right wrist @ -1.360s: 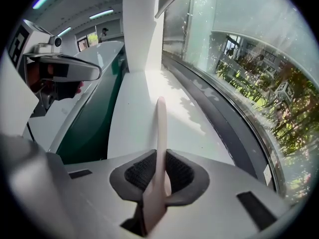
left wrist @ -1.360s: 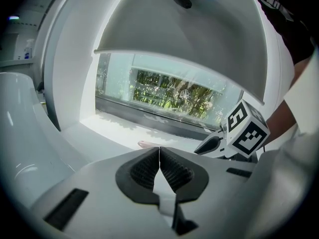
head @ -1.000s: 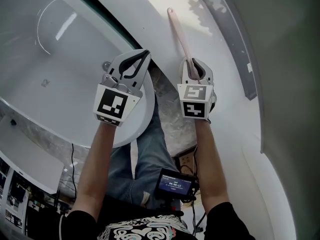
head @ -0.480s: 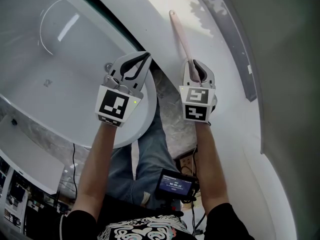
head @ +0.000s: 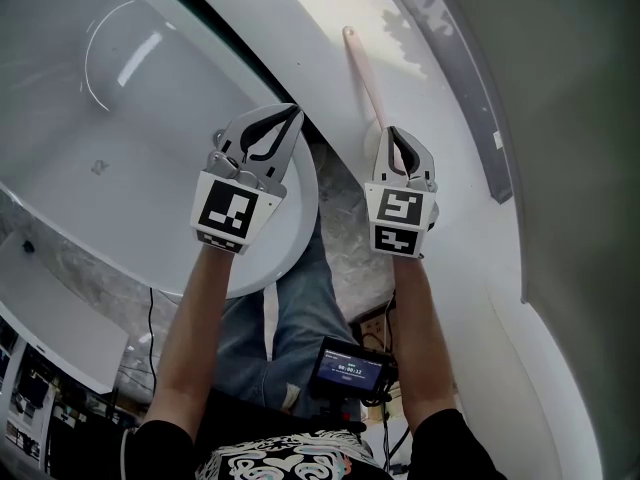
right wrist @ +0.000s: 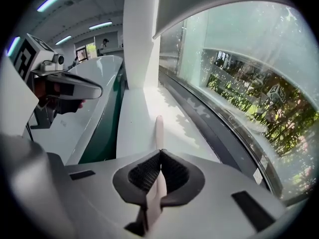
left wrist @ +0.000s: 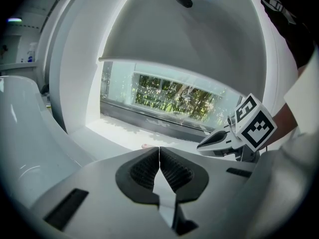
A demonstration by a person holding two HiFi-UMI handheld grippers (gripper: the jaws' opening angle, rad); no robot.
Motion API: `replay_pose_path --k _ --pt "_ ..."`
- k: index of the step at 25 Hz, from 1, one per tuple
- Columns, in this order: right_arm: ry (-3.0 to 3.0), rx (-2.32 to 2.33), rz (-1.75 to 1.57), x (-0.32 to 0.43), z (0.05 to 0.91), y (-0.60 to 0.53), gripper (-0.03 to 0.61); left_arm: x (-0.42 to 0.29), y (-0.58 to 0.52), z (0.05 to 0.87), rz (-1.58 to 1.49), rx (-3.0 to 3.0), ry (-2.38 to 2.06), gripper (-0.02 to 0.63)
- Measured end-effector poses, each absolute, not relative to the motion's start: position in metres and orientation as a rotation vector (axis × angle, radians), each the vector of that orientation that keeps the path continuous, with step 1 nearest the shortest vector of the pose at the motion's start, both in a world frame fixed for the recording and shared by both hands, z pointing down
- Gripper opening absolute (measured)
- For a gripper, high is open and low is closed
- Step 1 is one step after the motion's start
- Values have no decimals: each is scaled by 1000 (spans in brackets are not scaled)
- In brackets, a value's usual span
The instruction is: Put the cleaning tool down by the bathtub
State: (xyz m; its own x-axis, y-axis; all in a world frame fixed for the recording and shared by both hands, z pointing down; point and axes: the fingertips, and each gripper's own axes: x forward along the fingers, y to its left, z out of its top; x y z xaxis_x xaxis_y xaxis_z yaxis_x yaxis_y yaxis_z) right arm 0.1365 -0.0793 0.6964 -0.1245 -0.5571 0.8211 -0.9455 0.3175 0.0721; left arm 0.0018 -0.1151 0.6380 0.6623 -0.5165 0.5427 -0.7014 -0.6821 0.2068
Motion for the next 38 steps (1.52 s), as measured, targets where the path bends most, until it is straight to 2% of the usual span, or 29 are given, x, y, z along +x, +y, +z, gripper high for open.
replay_pose_path --k 7,26,38 --pt "-1831 1371 596 132 687 -84 28 0 -120 638 627 2509 -945 17" --pt "-1889 1568 600 97 550 -53 28 -49 -106 522 619 2630 -952 17" --pt "-1961 1683 514 90 434 -48 28 -48 -111 419 540 2708 -972 17"
